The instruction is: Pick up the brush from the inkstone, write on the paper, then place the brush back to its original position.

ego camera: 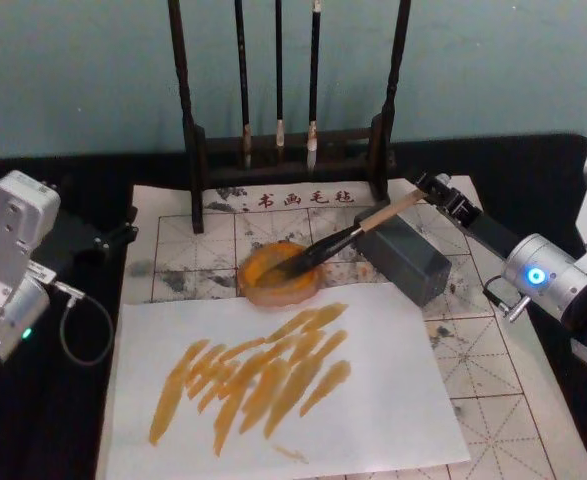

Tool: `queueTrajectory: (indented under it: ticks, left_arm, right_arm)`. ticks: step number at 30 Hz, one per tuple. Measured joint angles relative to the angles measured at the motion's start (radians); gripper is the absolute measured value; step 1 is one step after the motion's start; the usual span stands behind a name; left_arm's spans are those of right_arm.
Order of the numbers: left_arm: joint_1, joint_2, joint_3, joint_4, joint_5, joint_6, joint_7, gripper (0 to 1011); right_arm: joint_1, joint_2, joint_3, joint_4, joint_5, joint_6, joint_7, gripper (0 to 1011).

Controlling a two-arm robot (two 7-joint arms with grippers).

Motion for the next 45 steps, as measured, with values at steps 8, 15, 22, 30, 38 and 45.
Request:
queueTrajectory:
  ticks: [8,15,22,30,38,45]
  left_arm:
    - [0.000,0.000,0.000,0.000,0.000,0.000,0.000,1001]
    - [0.000,0.000,0.000,0.000,0.000,0.000,0.000,1001]
    - [0.000,0.000,0.000,0.000,0.000,0.000,0.000,1001]
    - [0.000,0.000,0.000,0.000,0.000,0.000,0.000,1001]
    - [0.000,0.000,0.000,0.000,0.000,0.000,0.000,1001]
    - [0.000,0.000,0.000,0.000,0.000,0.000,0.000,1001]
  right_arm:
    - [0.000,0.000,0.000,0.000,0.000,0.000,0.000,1000]
    - [0.000,0.000,0.000,0.000,0.000,0.000,0.000,1000]
    - [-0.010,0.021,-0.005,-0.017,-0.002,-0.005,0.026,1000]
    - [-0.042,0.075,-0.020,-0.064,-0.062,-0.045,0.051,1000]
    - [-0.072,0.133,-0.022,-0.104,-0.148,-0.087,0.065,1000]
    - [-0.080,0.168,-0.029,-0.116,-0.272,-0.153,0.017,1000]
